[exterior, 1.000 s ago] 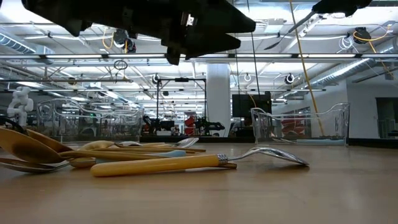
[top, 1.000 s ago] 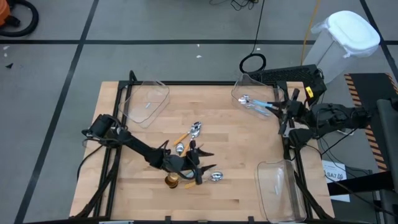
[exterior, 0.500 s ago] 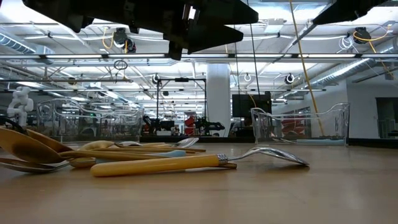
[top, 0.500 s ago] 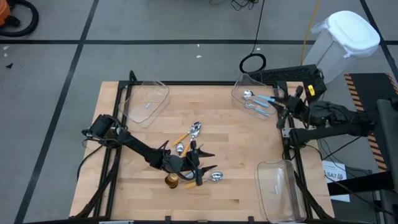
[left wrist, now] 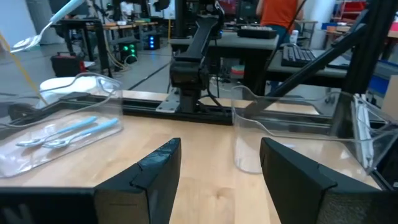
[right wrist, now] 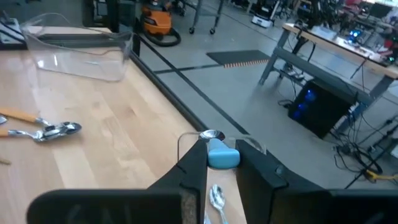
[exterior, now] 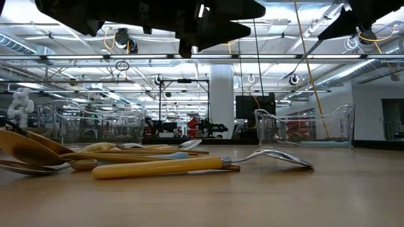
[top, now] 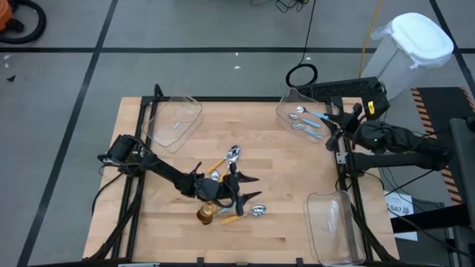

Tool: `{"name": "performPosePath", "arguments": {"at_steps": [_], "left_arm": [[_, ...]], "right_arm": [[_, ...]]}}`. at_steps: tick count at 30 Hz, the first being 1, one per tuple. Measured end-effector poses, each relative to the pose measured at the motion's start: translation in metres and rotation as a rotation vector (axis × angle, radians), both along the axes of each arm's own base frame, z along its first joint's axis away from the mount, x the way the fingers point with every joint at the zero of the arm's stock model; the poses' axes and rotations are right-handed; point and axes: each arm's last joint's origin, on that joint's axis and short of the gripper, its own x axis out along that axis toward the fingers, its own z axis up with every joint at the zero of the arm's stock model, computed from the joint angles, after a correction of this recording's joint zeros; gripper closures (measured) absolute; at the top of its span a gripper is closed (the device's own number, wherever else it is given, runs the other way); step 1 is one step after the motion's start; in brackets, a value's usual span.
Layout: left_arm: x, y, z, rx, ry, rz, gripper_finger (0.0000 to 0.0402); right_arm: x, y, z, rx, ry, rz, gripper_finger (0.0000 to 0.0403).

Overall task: Sort silverware by color (type)
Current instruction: Put the blue spoon into the top right transparent bin

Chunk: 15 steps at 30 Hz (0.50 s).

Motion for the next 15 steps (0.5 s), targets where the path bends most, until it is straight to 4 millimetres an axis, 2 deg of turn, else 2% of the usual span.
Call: {"name": "performPosePath", "arguments": {"at_steps": [6, 15], "left_arm": [[-0.001, -0.003, 0.0, -0.006, 0.0, -0.032, 0.0183], [-0.004, -0.012, 0.0, -0.007, 0.001, -0.06, 0.0183]], "right_arm": [[0.013, -0.004, -0.021, 0.005, 0.007, -0.042, 0.0348], [0.039, -0.02, -0.033, 0.019, 0.086, -0.092, 0.0348]]}}
